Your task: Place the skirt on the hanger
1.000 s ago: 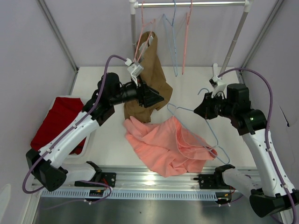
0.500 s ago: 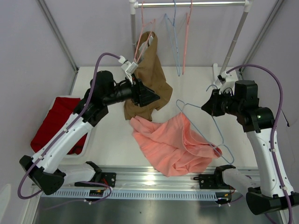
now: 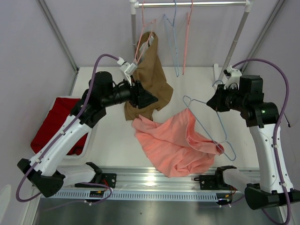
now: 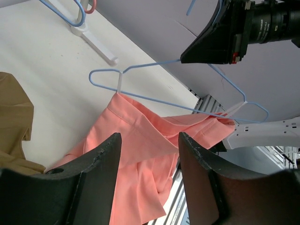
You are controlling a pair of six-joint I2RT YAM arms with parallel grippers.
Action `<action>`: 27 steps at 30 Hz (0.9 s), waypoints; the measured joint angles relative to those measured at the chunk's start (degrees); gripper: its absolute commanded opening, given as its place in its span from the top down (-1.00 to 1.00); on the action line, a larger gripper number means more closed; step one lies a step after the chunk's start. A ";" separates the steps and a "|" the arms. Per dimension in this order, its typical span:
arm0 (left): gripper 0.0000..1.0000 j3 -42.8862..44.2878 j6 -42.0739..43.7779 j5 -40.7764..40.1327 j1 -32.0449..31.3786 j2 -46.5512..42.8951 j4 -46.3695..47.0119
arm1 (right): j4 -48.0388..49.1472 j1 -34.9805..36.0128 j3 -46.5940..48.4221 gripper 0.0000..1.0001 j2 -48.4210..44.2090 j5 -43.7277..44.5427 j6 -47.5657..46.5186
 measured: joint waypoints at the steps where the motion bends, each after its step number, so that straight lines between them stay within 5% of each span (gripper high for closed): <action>1: -0.14 0.00 0.00 0.00 0.00 -0.33 -0.17 | -0.17 -0.31 0.55 1.00 0.28 0.02 0.00; 12: -0.14 0.00 0.46 -0.17 0.00 -2.84 -2.45 | -1.40 -3.26 10.23 1.00 7.04 0.52 0.00; 27: -0.10 -1.62 -0.09 0.52 0.00 -4.90 -3.17 | 5.62 -15.93 31.58 1.00 24.87 -7.65 -0.15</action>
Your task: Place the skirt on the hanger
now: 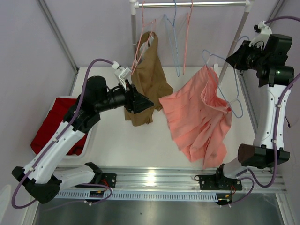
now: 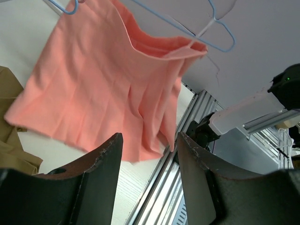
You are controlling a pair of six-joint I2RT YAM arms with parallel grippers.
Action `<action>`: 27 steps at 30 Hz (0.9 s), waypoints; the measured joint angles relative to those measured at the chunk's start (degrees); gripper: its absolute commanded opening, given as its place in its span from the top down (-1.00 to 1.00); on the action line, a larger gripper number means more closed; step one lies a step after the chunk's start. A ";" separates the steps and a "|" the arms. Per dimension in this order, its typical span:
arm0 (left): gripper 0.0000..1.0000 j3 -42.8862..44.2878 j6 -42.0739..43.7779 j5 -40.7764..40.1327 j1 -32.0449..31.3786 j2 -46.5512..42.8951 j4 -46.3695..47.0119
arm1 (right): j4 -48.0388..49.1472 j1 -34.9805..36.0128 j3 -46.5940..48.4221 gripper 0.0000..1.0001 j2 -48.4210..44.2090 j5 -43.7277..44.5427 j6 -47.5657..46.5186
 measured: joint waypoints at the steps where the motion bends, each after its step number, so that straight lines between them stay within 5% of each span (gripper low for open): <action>1: -0.09 -0.09 0.00 0.02 0.00 0.00 0.00 | 1.11 -0.44 1.36 1.00 1.11 -0.59 0.15; 15: -0.07 -0.74 -0.02 0.26 0.00 0.13 -0.39 | 22.82 -0.79 6.80 1.00 7.72 -2.95 2.58; 27: -0.04 -0.74 0.00 0.42 0.00 2.64 -0.31 | 31.06 3.39 22.97 1.00 26.23 1.05 3.82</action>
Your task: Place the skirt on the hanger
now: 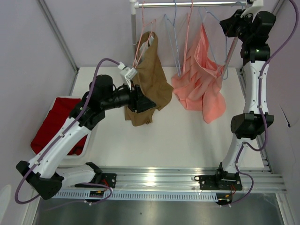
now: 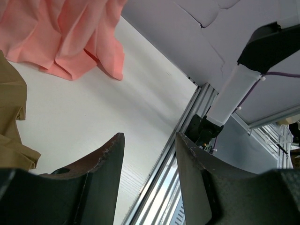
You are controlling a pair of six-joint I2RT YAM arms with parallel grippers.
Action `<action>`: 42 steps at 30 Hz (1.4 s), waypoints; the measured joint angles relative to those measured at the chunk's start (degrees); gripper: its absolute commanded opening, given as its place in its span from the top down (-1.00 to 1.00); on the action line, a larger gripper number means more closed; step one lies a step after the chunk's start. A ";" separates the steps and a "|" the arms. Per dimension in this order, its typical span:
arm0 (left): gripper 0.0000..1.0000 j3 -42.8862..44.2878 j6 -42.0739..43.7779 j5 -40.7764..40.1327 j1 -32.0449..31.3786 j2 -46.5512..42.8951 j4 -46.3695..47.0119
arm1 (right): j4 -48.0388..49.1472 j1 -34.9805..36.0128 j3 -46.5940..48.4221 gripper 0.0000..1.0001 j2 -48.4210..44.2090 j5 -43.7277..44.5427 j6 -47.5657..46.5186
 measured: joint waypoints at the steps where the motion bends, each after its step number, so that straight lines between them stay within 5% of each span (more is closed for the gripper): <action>1: -0.04 0.00 0.02 0.00 0.00 0.28 0.00 | 0.48 0.20 1.42 1.00 1.51 0.22 0.22; 42: -0.03 -0.79 0.50 0.09 0.00 4.24 0.13 | 11.56 4.39 7.08 1.00 11.19 9.20 1.49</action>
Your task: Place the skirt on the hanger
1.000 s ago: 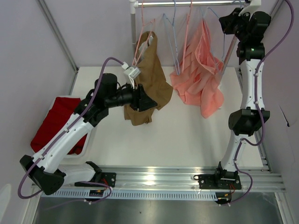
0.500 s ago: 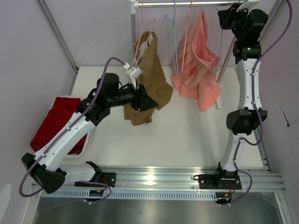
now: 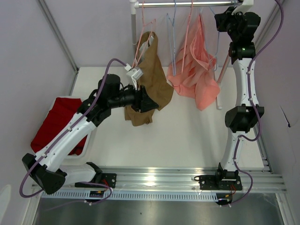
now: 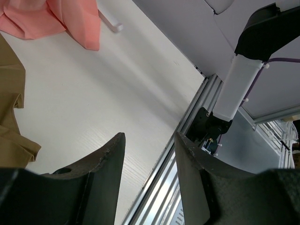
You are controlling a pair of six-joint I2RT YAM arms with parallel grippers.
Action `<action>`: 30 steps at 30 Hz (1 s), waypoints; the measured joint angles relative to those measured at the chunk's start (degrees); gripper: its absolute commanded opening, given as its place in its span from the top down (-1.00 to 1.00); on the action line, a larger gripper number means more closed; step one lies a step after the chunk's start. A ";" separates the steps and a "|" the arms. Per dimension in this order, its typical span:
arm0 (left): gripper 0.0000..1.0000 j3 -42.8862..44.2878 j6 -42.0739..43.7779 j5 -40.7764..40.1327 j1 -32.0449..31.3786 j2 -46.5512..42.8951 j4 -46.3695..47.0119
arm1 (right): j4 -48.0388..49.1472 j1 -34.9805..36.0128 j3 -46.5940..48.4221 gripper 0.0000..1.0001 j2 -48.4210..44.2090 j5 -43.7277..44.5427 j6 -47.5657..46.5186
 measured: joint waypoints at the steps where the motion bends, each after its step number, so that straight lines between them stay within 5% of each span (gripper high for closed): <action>1: -0.03 -0.20 0.00 0.00 0.00 0.00 0.00 | 0.02 0.00 0.00 1.00 0.02 0.02 0.00; 17: -0.10 -1.70 -0.02 0.02 0.00 -0.17 0.04 | 1.73 0.07 -6.95 0.96 -3.63 1.51 -1.64; 30: -0.13 -2.54 -0.17 0.02 0.00 -2.23 0.07 | 1.90 0.11 -13.94 0.55 -7.87 3.48 -2.38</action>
